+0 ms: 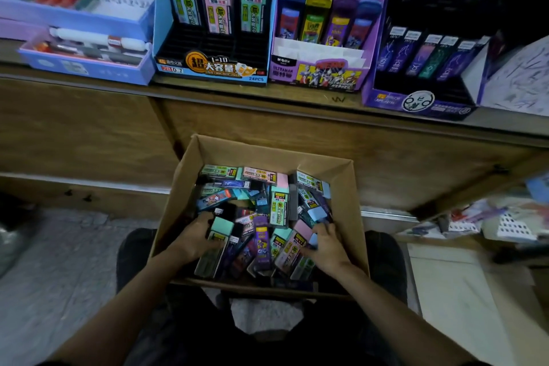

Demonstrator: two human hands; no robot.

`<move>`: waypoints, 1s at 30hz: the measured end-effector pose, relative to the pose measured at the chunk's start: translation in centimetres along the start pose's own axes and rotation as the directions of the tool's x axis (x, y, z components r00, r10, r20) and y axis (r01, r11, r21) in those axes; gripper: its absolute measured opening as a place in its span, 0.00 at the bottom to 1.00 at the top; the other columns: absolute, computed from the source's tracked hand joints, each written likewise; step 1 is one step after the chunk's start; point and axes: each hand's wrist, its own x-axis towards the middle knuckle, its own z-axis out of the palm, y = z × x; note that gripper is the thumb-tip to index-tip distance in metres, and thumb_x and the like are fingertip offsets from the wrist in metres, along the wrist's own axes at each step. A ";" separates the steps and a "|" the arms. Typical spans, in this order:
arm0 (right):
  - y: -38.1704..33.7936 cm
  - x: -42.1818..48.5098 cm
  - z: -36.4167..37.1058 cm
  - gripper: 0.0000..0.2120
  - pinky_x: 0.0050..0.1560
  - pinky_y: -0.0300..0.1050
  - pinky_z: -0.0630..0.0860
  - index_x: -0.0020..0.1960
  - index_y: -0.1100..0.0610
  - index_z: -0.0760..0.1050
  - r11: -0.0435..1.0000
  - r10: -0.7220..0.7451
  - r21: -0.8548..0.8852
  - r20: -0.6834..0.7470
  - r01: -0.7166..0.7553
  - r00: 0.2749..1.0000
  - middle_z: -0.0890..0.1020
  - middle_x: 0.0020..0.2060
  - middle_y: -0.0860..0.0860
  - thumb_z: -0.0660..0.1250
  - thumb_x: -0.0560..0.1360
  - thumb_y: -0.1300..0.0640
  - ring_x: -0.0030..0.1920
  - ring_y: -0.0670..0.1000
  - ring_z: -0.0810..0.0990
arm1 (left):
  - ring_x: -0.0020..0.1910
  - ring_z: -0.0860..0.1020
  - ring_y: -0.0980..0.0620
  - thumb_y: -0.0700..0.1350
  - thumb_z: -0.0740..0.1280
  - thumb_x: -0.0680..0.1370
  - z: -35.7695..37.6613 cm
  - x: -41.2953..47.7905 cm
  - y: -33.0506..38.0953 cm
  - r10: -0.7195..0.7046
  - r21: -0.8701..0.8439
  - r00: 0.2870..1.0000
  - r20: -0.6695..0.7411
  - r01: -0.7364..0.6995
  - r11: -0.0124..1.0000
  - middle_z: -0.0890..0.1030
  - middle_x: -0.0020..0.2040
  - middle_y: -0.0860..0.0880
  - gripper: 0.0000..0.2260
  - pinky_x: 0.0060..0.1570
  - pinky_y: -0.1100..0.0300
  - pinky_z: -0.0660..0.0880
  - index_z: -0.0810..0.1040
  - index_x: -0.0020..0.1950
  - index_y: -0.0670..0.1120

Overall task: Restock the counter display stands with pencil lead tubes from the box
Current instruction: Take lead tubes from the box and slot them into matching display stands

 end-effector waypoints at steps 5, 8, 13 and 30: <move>-0.1 0.2 0.2 0.26 0.61 0.46 0.64 0.65 0.58 0.66 0.999 0.019 0.037 -0.005 -0.019 1.000 0.63 0.62 0.58 0.70 0.73 0.49 0.63 0.59 0.65 | 0.57 0.76 0.44 0.47 0.73 0.73 0.4 0.6 0.2 -0.096 0.133 0.995 -0.016 0.097 0.986 0.77 0.58 0.40 0.23 0.49 0.59 0.70 0.68 0.60 0.38; -0.1 0.3 0.1 0.28 0.61 0.47 0.61 0.67 0.53 0.66 0.998 0.020 -0.064 0.000 -0.020 1.000 0.65 0.63 0.56 0.68 0.72 0.43 0.63 0.59 0.63 | 0.56 0.77 0.44 0.45 0.74 0.72 0.8 0.6 0.2 -0.103 0.066 0.995 0.010 0.102 0.993 0.78 0.57 0.40 0.21 0.52 0.57 0.72 0.72 0.60 0.37; -0.2 0.2 0.1 0.12 0.54 0.45 0.61 0.50 0.49 0.70 0.998 -0.038 0.043 0.031 0.036 0.999 0.75 0.59 0.52 0.70 0.72 0.47 0.61 0.57 0.67 | 0.58 0.76 0.44 0.44 0.74 0.71 0.8 0.4 -0.1 -0.079 0.094 0.997 0.021 0.077 0.993 0.77 0.60 0.39 0.23 0.56 0.56 0.72 0.72 0.62 0.37; -3.2 -0.4 -2.0 0.06 0.53 0.38 0.73 0.47 0.58 0.76 0.762 -0.168 0.647 0.171 0.018 0.971 0.80 0.48 0.49 0.71 0.72 0.64 0.54 0.47 0.77 | 0.50 0.76 0.49 0.36 0.64 0.78 0.3 -1.6 3.5 0.164 -0.348 0.986 0.023 -0.145 0.926 0.78 0.47 0.47 0.07 0.46 0.59 0.72 0.70 0.55 0.42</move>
